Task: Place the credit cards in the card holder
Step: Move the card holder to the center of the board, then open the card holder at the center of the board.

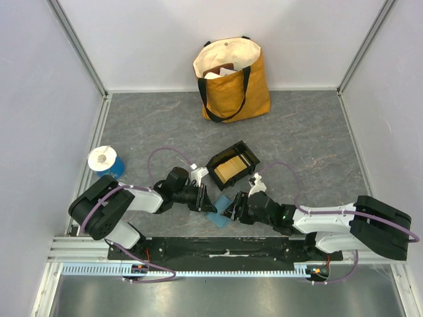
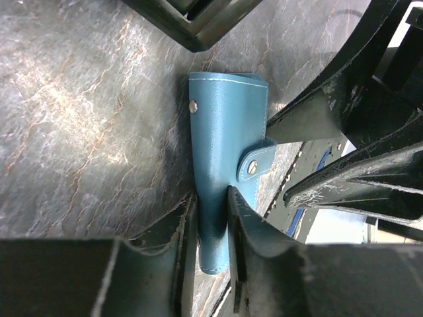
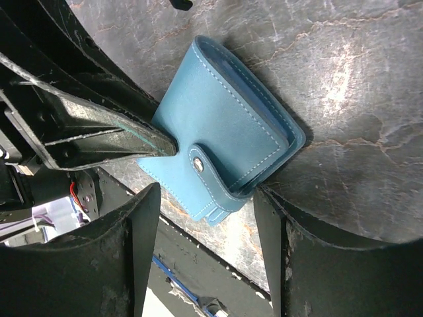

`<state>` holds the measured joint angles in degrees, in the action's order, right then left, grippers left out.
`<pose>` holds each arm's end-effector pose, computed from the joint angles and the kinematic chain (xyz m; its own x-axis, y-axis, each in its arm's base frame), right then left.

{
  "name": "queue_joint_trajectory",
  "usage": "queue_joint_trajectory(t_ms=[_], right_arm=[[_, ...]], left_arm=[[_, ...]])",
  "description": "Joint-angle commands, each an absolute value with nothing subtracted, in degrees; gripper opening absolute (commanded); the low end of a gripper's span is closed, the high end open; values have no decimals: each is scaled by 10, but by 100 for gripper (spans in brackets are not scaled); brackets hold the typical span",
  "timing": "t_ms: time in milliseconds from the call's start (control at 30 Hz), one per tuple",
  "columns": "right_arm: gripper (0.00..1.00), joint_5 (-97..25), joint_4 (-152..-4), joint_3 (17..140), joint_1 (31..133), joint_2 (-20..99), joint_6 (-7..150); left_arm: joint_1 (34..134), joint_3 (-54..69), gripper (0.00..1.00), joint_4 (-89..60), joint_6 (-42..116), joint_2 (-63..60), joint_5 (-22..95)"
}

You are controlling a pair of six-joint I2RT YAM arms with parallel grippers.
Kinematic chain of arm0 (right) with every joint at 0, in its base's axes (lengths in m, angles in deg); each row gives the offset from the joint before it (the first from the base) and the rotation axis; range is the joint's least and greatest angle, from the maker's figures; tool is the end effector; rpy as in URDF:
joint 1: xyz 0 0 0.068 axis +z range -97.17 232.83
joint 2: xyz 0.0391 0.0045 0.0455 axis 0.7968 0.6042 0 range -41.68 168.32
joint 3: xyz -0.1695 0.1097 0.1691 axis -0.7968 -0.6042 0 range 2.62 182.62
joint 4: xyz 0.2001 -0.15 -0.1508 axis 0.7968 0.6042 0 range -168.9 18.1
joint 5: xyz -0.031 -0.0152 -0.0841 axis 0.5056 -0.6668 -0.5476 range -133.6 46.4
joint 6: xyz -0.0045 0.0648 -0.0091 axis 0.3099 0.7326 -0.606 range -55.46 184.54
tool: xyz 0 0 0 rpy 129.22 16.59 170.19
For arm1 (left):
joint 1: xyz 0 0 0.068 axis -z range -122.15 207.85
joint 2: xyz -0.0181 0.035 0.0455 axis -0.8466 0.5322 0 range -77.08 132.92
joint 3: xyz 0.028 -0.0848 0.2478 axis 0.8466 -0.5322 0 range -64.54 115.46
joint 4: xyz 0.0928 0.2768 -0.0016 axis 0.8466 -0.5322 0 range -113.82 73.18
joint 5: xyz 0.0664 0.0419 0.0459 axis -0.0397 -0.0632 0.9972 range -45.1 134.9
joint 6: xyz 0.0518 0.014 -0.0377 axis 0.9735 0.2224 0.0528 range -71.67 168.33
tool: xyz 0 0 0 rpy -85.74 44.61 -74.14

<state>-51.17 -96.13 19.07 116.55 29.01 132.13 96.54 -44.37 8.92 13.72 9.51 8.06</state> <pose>0.1153 0.2183 0.0881 -0.8803 0.2873 -0.3777 -0.0746 0.7022 0.7081 0.1821 -0.1856 0.0620 -0.9045 0.1420 -0.4021 0.4148 0.5116 -0.7524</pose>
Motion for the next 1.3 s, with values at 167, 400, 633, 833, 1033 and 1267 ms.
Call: queue_joint_trajectory(t_ms=[167,400,633,833,1033,1267], right_arm=[[66,-529,-972,172,1165,308,1333],[65,-521,-989,169,1165,322,1333],[65,-541,-926,179,1164,279,1293],[63,-574,-834,191,1151,139,1164],[56,-477,-836,236,1123,146,1016],[54,-396,-875,288,1108,236,946]], left_arm=[[970,-459,33,95,118,94,29],[970,-456,40,139,104,99,-18],[970,-413,2,25,148,117,28],[970,-367,2,-90,210,122,58],[970,-340,2,-118,245,128,43],[971,-325,2,-122,268,151,14]])
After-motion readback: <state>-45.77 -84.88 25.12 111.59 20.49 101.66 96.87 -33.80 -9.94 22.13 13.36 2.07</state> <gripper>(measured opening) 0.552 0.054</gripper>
